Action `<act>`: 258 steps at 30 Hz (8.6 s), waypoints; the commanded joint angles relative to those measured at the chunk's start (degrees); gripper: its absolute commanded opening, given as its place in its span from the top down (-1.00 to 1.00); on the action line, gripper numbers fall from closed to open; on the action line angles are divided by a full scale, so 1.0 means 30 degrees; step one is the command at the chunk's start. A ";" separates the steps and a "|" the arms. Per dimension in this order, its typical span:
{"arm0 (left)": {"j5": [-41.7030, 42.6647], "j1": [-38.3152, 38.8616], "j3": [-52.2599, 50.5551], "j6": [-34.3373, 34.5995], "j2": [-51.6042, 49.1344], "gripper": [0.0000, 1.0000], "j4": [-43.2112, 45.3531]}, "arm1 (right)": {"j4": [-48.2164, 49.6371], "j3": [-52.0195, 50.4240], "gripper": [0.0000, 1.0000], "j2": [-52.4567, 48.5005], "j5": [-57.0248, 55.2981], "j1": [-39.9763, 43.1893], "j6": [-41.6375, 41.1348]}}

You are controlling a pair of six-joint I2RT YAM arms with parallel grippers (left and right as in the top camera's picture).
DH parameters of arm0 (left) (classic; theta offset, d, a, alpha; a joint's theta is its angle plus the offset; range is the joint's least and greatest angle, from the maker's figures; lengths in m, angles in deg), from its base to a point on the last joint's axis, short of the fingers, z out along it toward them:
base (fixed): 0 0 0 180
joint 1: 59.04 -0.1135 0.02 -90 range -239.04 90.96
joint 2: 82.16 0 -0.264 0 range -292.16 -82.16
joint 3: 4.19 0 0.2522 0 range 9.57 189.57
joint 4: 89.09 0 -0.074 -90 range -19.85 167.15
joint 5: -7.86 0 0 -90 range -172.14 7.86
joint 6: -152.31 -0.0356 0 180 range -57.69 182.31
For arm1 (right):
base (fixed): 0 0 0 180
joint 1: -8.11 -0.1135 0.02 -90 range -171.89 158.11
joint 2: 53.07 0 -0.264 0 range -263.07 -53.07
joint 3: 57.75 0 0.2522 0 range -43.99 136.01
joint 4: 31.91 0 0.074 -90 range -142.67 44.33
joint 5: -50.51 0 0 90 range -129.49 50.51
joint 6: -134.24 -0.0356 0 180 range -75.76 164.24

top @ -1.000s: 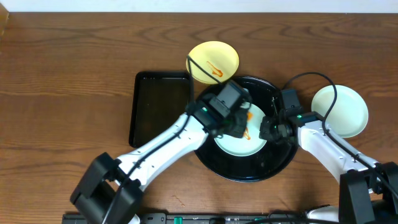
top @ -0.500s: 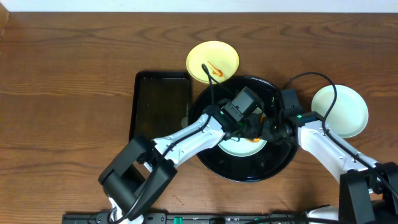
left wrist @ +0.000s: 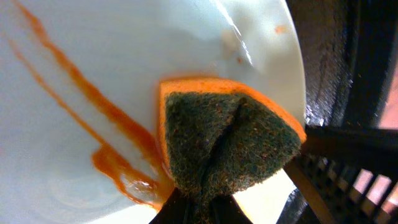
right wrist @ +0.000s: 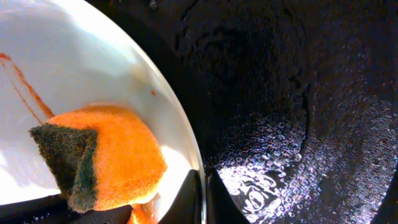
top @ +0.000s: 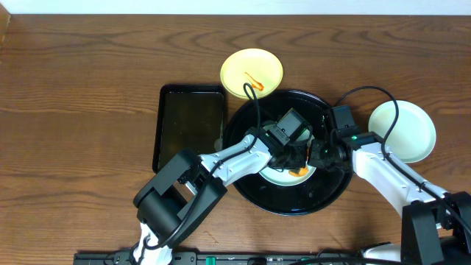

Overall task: Clean dirty plates on tray and stack at the side
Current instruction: 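Hold the second plate with the right gripper and scrub it with the left-held sponge, then carry the sponge left and drop it into the black rectangular tray, then grip the second pale green plate rim with the right gripper and tilt it up, then lift the plate with the right gripper and carry it right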

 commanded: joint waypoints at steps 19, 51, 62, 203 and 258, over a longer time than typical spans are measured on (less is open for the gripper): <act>-0.5450 -0.2943 -0.0058 -0.2120 -0.0488 0.77 -0.0852 | -0.1464 0.0153 0.98 0.0087 -0.0379 -0.0182 0.0721; -0.6870 -0.8808 -0.0525 -0.7482 0.6849 0.85 -0.9828 | -0.0867 0.0146 0.85 0.0087 0.0867 -0.0211 0.0714; -0.4692 -1.2080 -0.1100 -0.8612 0.3300 0.85 -0.7854 | -0.0903 0.0138 0.97 0.0087 0.0860 -0.0219 0.0714; -0.3861 -1.2276 -0.0867 -0.8466 1.0112 -0.22 -1.2145 | 1.0805 0.0262 0.98 0.6819 -1.9970 -0.7810 1.8593; -0.3861 -1.2276 -0.0867 -0.8466 1.0112 -0.22 -1.1999 | 0.0707 -0.1042 0.95 0.0080 -0.1741 0.0189 -1.0163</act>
